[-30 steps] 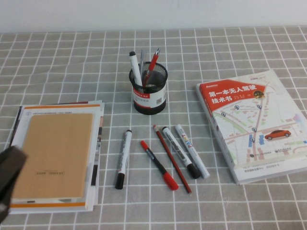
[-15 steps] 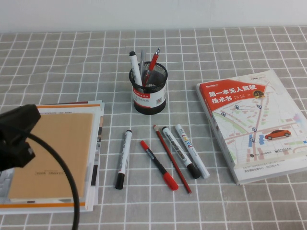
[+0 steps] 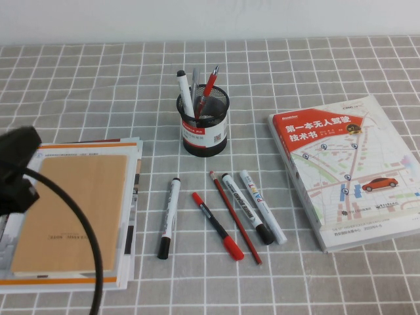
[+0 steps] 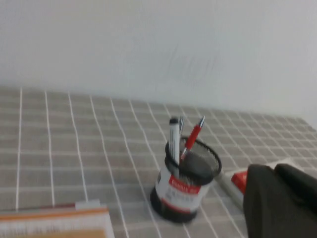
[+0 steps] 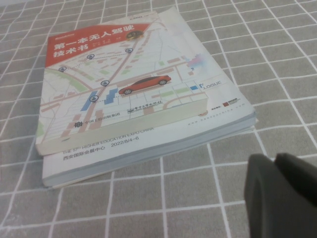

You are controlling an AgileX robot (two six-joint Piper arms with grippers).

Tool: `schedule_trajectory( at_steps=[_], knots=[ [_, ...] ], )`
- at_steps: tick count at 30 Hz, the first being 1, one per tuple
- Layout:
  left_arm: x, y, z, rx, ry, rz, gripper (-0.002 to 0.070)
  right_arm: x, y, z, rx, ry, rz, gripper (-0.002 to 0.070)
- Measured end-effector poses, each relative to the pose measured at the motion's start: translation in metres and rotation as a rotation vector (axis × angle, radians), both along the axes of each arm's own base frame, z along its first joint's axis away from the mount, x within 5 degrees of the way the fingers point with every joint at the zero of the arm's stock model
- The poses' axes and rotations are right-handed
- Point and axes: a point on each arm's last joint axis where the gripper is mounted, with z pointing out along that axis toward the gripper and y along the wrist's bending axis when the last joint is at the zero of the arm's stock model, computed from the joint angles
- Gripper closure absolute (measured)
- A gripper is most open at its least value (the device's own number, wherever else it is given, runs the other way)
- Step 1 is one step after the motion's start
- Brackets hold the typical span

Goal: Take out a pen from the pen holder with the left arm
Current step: 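Take a marker out of the pen holder and lay it on the table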

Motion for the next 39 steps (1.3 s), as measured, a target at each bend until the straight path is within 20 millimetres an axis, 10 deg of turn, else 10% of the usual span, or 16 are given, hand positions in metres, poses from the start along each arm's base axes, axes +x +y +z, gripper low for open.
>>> schedule_trajectory(
  at_steps=[9,18,28,39],
  knots=[
    [0.008,0.015,0.006,0.177,-0.115,0.236,0.0680,0.000,0.000,0.000,0.000,0.000,0.000,0.0689],
    [0.023,-0.013,-0.032,0.478,0.151,-0.054,0.0671,0.000,0.000,0.000,0.000,0.000,0.000,0.0689],
    [0.080,-0.027,-0.030,0.224,0.310,0.053,0.0292,0.000,0.000,0.000,0.000,0.000,0.000,0.0689],
    [0.148,-0.062,-0.018,0.193,0.331,0.019,0.0246,0.000,0.000,0.000,0.000,0.000,0.000,0.0689]
  ],
)
